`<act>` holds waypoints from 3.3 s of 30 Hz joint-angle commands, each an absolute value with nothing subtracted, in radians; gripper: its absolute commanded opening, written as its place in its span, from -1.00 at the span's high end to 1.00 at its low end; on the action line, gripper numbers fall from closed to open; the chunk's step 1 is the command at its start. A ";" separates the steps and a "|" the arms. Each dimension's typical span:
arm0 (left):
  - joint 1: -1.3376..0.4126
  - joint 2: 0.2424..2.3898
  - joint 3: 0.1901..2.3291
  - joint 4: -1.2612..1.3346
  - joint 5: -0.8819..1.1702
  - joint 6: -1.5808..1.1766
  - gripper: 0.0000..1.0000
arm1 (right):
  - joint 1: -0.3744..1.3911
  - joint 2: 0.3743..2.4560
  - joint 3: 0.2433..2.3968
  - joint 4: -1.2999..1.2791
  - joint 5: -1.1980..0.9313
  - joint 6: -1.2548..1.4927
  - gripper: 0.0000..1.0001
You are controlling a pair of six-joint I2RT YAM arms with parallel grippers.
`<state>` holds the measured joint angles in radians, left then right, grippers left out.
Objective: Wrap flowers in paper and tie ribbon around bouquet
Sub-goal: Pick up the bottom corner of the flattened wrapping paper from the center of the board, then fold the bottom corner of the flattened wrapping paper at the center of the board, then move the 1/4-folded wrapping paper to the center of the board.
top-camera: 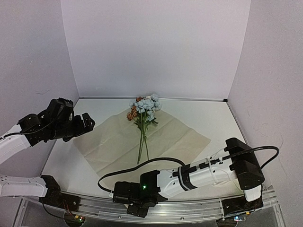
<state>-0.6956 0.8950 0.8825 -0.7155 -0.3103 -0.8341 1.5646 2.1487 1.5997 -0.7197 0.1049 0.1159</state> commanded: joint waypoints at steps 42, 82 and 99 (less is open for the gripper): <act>-0.696 1.118 0.853 -0.492 -0.254 -0.754 -0.95 | 1.025 2.348 2.238 -1.063 -0.073 -0.131 1.00; -0.680 1.749 0.926 -0.256 -0.082 -0.791 -0.14 | 0.873 1.876 1.589 -0.768 -0.222 0.357 -0.97; -0.681 1.731 0.898 -0.247 -0.069 -0.813 -0.11 | 0.870 1.949 1.337 -0.469 -0.411 0.651 -0.33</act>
